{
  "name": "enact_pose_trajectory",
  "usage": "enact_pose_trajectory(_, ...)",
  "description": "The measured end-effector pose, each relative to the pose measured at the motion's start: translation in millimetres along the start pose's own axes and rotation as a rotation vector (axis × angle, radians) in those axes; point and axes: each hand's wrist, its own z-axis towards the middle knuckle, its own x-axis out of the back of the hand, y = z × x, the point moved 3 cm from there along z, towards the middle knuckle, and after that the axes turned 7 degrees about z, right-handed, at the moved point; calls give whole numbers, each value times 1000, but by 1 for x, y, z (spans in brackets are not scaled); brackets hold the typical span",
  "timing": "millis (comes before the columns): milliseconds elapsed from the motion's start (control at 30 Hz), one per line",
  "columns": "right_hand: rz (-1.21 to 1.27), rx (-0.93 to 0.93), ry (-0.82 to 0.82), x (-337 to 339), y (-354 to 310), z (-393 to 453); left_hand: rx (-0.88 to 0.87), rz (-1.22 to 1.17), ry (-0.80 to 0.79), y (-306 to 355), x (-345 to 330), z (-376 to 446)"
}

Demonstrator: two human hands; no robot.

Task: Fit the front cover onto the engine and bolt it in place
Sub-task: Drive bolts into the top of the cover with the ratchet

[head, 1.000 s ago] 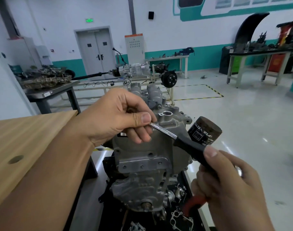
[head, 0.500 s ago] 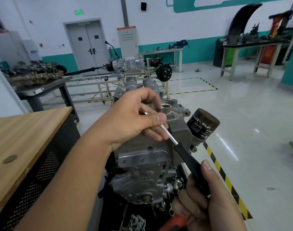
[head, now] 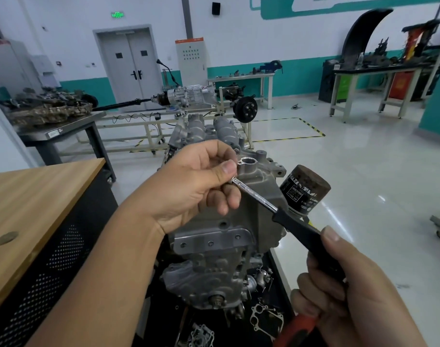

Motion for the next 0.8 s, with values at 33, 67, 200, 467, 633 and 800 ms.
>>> enact_pose_trajectory(33,0,24,0,0,-3,0,-33,-17,44,0,0,1)
enact_pose_trajectory(67,-1,54,3,-1,-5,1,-80,-23,96,0,0,1)
enact_pose_trajectory(200,-16,156,32,-2,-8,-1,-254,17,213,-4,-1,3)
enact_pose_trajectory(467,-147,149,35,1,-19,-3,-203,215,100,-3,7,10)
enact_pose_trajectory(633,-82,-11,76,2,-10,2,-265,225,113,-5,4,11)
enact_pose_trajectory(800,97,-313,72,8,10,5,-313,73,183,-13,-3,7)
